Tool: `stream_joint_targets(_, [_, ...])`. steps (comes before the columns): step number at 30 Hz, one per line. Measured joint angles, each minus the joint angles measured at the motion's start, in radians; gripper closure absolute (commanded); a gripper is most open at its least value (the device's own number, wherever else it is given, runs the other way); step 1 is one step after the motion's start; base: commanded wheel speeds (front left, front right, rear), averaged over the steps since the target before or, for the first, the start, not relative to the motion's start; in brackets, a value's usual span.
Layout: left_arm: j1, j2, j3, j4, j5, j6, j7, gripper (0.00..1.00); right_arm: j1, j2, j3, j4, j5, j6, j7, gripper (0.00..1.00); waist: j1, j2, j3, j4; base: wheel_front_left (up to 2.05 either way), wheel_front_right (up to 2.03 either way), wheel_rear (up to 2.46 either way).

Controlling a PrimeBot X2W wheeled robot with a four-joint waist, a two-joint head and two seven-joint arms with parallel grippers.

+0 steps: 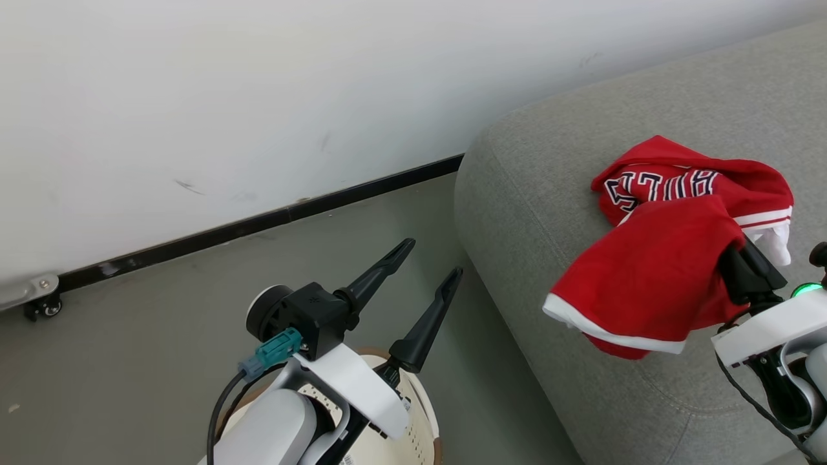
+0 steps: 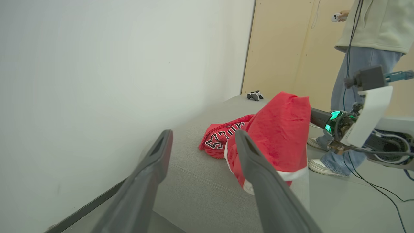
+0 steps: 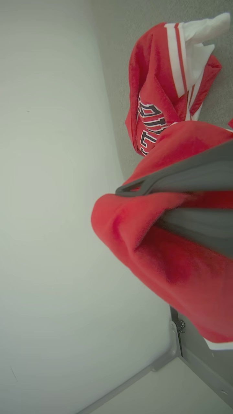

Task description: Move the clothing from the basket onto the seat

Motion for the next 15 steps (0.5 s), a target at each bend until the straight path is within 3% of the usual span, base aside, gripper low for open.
stream_joint_targets(15, [0.025,-0.005,-0.012,-0.021,0.0,0.0,-0.015,0.0,0.042,0.006,-0.04,-0.024,-0.049,0.0,0.0,1.0,0.0,0.0,-0.011,-0.066,0.0,0.0,0.0])
